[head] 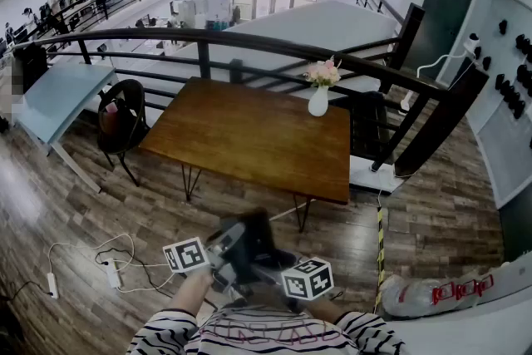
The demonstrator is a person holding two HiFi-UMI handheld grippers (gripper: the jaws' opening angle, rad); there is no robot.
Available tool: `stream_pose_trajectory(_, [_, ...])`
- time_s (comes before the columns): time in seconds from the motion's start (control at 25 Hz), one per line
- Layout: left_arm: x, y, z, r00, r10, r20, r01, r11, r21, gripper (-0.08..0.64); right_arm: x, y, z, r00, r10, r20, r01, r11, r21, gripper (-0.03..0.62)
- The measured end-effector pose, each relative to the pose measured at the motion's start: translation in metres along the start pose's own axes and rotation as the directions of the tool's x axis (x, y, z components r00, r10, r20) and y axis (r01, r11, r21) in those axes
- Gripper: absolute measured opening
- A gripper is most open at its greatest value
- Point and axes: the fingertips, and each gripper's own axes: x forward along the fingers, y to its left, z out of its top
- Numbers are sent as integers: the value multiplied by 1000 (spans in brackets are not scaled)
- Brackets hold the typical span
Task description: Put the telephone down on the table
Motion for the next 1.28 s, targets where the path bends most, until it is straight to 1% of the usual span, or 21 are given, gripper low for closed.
stream_pose_trajectory(0.2, [-7, -16, -17, 1000, -6, 17, 6, 1000, 10, 249, -19, 8, -11, 1000, 12, 14, -12, 1000, -24, 316])
stream_pose_trajectory(0.4, [-13, -27, -32, 1000, -3, 15, 3, 1000, 20, 249, -32, 14, -22, 999, 25, 21, -25, 1000, -15, 318])
stream_pose_trajectory(0.56, [-14, -24, -42, 1000, 9, 5, -9, 1000, 19, 249, -35, 11, -31, 999, 32, 21, -32, 999, 8, 318])
stream_pose_trajectory(0.68, [-13, -15, -40, 1000, 14, 10, -14, 1000, -2, 249, -28, 8, -30, 1000, 27, 10, -27, 1000, 13, 318])
stream_pose_trajectory(0.84, [-4, 3, -21, 1000, 4, 11, -4, 999, -39, 247, -10, -2, -16, 1000, 7, 2, -7, 1000, 21, 318])
stream_pose_trajectory(0.92, [3, 13, -6, 1000, -1, 2, 1, 999, -40, 247, 4, -8, -4, 1000, -5, 6, 5, 1000, 28, 318])
stream_pose_trajectory(1.16, [26, 38, 63, 998, -25, -55, 25, 1000, 7, 246, 61, -21, 48, 999, -29, 33, 27, 998, 63, 318])
stream_pose_trajectory(1.28, [31, 57, 100, 996, -29, -80, 30, 1000, 9, 245, 95, -23, 72, 998, -41, 48, 37, 996, 80, 318])
